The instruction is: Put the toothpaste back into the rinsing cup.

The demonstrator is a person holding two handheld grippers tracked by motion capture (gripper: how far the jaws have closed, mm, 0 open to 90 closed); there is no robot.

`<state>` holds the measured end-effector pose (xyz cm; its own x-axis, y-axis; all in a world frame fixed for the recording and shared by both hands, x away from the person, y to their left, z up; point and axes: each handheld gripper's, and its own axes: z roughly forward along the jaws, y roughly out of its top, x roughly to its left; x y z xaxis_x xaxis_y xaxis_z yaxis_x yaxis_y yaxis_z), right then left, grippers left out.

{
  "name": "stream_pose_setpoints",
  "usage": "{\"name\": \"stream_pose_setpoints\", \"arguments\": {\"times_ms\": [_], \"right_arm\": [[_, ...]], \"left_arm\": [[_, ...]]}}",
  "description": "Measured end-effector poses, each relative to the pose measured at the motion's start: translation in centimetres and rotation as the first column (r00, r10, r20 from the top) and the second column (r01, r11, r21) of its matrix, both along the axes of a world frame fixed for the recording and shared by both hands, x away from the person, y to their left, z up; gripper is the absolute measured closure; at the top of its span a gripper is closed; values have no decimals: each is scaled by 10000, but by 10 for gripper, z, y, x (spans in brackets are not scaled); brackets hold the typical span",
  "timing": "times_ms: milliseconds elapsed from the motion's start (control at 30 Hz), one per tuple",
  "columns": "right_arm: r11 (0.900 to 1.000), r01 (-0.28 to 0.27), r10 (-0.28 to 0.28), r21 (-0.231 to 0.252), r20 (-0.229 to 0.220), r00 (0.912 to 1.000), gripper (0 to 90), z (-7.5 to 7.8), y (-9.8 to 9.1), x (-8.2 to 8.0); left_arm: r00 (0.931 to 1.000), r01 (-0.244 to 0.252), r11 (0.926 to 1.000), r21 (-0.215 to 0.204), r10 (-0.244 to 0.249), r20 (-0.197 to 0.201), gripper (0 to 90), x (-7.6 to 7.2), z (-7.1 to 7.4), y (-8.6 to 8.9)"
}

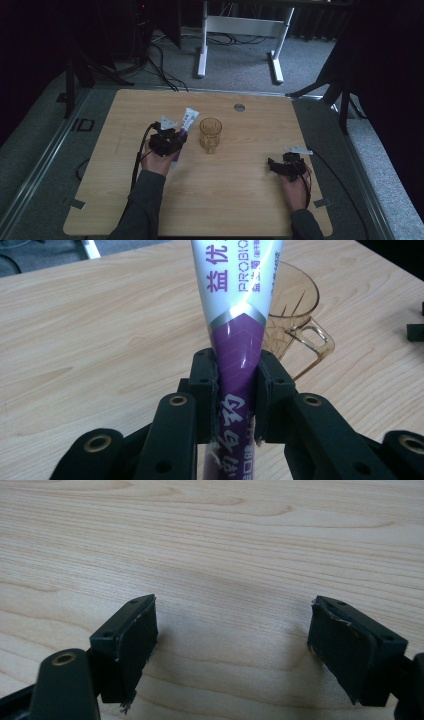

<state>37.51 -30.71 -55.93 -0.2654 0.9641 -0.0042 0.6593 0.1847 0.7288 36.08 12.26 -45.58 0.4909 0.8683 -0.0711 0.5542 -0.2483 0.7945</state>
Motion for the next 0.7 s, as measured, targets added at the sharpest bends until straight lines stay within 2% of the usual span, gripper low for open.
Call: {"name": "stream_pose_setpoints", "arguments": {"times_ms": [300, 700], "right_arm": [[10000, -4, 4, 5, -4, 10000, 196, 0, 0, 0], [10000, -4, 4, 3, -1, 10000, 196, 0, 0, 0]], "left_arm": [[9999, 51, 9998, -181, -49, 104, 736, 0, 3, -1], [9995, 195, 9996, -191, -190, 256, 735, 1, 9, -3]]}}
